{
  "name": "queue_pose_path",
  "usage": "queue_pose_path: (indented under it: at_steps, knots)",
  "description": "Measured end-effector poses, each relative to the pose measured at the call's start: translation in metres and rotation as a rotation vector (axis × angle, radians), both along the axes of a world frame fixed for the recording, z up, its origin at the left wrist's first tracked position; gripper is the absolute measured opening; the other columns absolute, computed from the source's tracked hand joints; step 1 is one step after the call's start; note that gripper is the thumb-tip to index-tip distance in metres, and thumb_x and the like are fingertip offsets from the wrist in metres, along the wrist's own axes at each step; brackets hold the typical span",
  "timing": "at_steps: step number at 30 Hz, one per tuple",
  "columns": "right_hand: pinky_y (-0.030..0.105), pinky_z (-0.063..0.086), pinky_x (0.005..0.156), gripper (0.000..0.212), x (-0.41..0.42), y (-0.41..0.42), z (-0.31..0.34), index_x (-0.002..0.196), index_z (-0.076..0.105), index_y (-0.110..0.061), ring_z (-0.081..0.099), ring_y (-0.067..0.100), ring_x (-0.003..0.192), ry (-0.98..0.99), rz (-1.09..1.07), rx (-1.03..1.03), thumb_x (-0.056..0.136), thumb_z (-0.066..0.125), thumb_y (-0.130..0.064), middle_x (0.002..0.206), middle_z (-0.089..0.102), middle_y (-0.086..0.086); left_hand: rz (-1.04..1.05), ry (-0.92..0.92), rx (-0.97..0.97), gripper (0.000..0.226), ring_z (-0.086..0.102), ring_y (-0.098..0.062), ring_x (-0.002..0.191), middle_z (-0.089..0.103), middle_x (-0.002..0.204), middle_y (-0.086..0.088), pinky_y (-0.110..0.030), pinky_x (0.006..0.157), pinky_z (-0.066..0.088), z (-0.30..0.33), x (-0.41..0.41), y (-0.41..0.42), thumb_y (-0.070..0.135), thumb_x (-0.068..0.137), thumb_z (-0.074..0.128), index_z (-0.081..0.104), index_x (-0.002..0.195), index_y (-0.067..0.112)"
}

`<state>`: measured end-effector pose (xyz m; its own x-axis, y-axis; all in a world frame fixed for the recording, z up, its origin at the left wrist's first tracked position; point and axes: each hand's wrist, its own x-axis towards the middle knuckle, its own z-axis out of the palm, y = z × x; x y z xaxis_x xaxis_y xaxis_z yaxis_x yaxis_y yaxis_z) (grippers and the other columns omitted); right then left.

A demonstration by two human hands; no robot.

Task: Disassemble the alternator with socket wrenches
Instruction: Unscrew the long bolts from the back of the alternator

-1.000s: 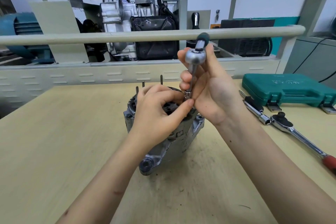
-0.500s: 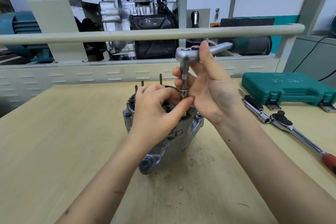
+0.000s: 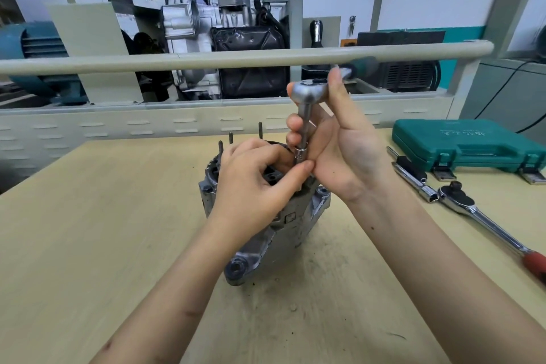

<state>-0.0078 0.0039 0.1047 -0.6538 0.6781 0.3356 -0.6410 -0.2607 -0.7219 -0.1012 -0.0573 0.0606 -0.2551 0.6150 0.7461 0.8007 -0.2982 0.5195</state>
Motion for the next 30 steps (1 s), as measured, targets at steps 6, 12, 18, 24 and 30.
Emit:
queue_pose_path:
  at_steps: [6, 12, 18, 24, 30]
  knots:
    - [0.021, 0.044, 0.047, 0.038, 0.0005, 0.0011, -0.0006, 0.093, 0.041, -0.014, 0.057, 0.013, 0.051, 0.046, -0.066, 0.024, 0.065, 0.059, -0.032, 0.068, 0.062, -0.001, 0.027, 0.004, 0.020, 0.023, 0.044, 0.011, 0.070, 0.044, 0.052, 0.021, -0.028, 0.080, 0.033, -0.0001, 0.0003, 0.0012, 0.035, 0.069, 0.066, 0.049, 0.055, 0.026]
    - [0.018, 0.044, 0.046, 0.033, -0.0043, -0.0006, -0.0027, 0.075, 0.061, -0.013, 0.057, 0.008, 0.049, 0.005, -0.095, 0.022, 0.068, 0.052, -0.044, 0.066, 0.067, -0.004, -0.003, 0.006, 0.014, 0.023, 0.046, 0.014, 0.075, 0.049, 0.060, 0.024, -0.019, 0.087, 0.029, -0.0005, -0.0009, 0.0000, 0.042, 0.068, 0.065, 0.064, 0.063, 0.019]
    - [0.015, 0.040, 0.040, 0.044, -0.0037, 0.0023, -0.0001, 0.079, 0.058, -0.012, 0.049, 0.005, 0.040, -0.001, -0.044, -0.027, 0.096, 0.030, -0.042, 0.064, 0.068, -0.004, -0.027, 0.044, -0.016, 0.007, 0.046, 0.016, 0.080, 0.050, 0.065, 0.029, -0.017, 0.092, 0.023, 0.0004, -0.0013, -0.0022, 0.036, 0.070, 0.064, 0.060, 0.068, 0.032]
    - [0.017, 0.044, 0.045, 0.045, -0.0016, 0.0001, -0.0014, 0.093, 0.057, -0.005, 0.055, 0.006, 0.048, 0.004, -0.024, -0.014, 0.072, 0.049, -0.045, 0.066, 0.065, -0.005, -0.003, 0.028, -0.027, 0.018, 0.046, 0.014, 0.076, 0.048, 0.062, 0.024, -0.012, 0.089, 0.023, 0.0012, -0.0010, -0.0020, 0.036, 0.069, 0.064, 0.050, 0.059, 0.036]
    - [0.019, 0.045, 0.047, 0.042, 0.0002, 0.0007, -0.0023, 0.099, 0.043, -0.014, 0.061, 0.010, 0.054, 0.040, -0.062, 0.022, 0.066, 0.057, -0.036, 0.066, 0.066, -0.005, 0.029, 0.031, -0.002, 0.024, 0.045, 0.013, 0.073, 0.045, 0.054, 0.025, -0.013, 0.086, 0.025, 0.0005, -0.0002, -0.0012, 0.037, 0.068, 0.066, 0.044, 0.057, 0.042]
